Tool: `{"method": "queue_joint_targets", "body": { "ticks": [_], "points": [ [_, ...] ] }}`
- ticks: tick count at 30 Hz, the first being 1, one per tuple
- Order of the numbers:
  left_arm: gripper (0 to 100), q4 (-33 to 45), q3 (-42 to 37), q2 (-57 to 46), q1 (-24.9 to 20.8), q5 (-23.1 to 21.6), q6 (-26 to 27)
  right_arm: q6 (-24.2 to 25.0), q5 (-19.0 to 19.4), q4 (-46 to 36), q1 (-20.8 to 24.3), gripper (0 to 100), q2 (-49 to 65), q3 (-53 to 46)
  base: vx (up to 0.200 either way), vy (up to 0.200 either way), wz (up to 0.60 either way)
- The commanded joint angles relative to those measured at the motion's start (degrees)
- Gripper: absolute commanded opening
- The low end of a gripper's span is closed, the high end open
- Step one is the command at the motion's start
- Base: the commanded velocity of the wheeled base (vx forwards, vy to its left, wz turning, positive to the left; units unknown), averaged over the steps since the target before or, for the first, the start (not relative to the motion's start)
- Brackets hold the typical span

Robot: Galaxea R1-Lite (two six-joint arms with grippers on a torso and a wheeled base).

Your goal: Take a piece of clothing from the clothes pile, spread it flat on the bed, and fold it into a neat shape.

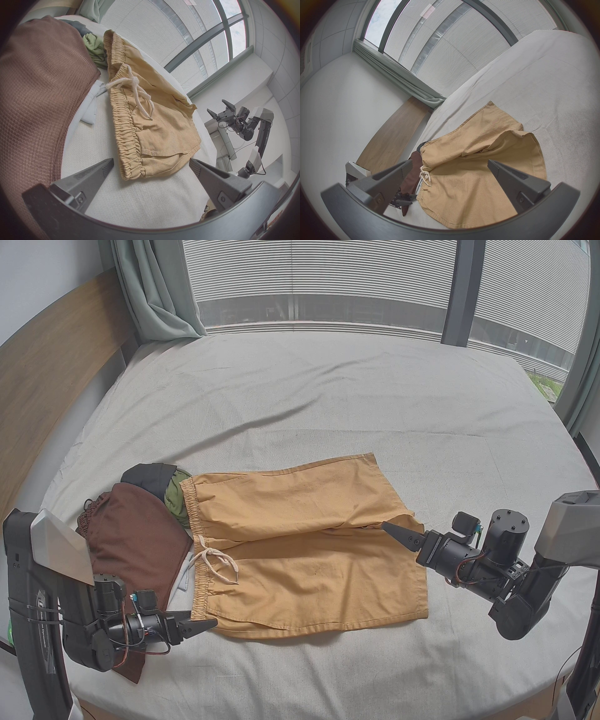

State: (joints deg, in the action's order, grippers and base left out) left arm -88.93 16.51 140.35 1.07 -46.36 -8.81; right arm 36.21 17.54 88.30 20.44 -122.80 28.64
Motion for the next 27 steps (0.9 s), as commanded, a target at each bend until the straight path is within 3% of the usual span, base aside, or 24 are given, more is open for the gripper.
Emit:
{"method": "queue_joint_targets", "body": {
  "ticks": [1,10,11,18,27],
  "points": [
    [100,0.0,0.5,1.6,-0.3,0.0,-0.7,0.0,0.0,0.0,-0.1,100,-0.2,0.0,0.000,0.000,0.00],
    [100,0.1,1.9,1.7,-1.2,1.5,-3.8,0.0,0.1,0.0,-0.1,100,-1.1,0.0,0.000,0.000,0.00],
    [0,0.1,1.9,1.8,-1.2,1.5,-3.9,0.0,0.0,0.0,-0.1,100,-1.1,0.0,0.000,0.000,0.00],
    [0,0.1,2.4,2.8,-1.2,1.5,-3.8,-0.1,0.1,0.0,-0.1,100,-1.1,-0.4,0.000,0.000,0.00],
    [0,0.1,2.5,3.0,-1.2,1.5,-3.6,-11.5,4.9,-0.1,-3.5,100,-3.8,-7.6,0.000,0.000,0.00]
  ]
}}
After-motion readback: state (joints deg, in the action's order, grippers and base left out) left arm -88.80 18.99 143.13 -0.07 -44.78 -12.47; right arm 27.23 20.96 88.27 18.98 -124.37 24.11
